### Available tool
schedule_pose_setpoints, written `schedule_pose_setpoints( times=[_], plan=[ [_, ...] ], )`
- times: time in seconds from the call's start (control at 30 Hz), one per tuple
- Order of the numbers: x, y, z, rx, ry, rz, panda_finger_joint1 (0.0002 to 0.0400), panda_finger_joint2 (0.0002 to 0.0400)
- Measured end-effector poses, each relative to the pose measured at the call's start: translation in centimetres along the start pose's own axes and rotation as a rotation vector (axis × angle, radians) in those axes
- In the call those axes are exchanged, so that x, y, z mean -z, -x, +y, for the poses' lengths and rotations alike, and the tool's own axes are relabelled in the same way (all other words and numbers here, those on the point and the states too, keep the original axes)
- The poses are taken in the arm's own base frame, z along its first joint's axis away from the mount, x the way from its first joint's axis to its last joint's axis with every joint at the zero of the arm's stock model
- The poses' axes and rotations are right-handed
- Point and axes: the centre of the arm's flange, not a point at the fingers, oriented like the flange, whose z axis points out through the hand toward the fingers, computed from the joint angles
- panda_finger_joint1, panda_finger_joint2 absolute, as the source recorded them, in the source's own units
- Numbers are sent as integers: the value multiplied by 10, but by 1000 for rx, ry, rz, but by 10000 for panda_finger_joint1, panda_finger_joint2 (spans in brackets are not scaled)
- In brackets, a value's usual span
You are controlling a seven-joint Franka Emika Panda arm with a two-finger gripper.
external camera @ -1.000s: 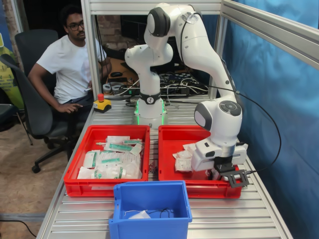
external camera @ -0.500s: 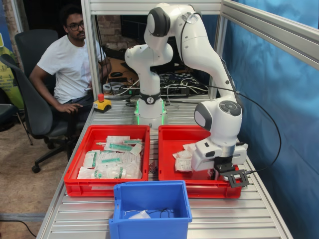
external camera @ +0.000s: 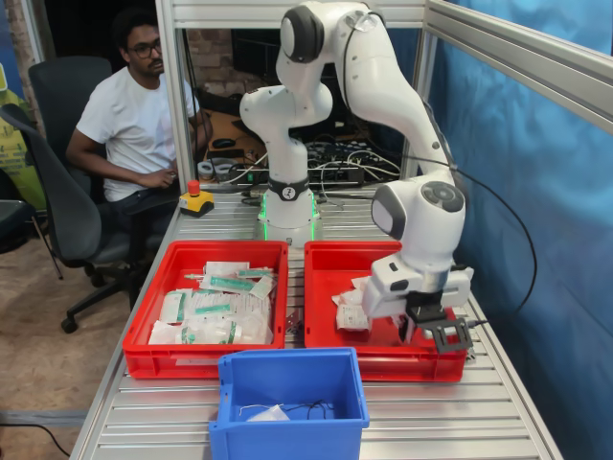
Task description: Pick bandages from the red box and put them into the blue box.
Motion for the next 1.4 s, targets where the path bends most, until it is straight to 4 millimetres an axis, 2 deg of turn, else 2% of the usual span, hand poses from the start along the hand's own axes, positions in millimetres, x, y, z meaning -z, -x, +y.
schedule_pose_setpoints(
  times=[0.1,0.13,0.2,0.27,0.4,0.43,0.53,0.57,0.67,0.87,1.03,1.13,1.4],
  plan=[
    [19,-4,2,-7,-7,9,64,64],
    [34,-7,4,-13,-17,19,64,64],
    [50,-11,6,-19,-31,31,64,64],
    [85,-18,12,-33,-62,60,64,64],
    [119,-27,20,-52,-96,92,64,64],
    [136,-33,25,-64,-114,110,64,64],
    [160,-43,33,-85,-140,137,64,64],
    [174,-52,39,-102,-156,156,64,64],
    [198,-71,53,-139,-180,190,64,64],
    [226,-113,89,-225,-198,247,64,64],
    [238,-136,112,-275,-199,276,64,64],
    [249,-161,134,-325,-201,309,64,64],
    [255,-199,149,-375,-187,364,64,64]
  ],
)
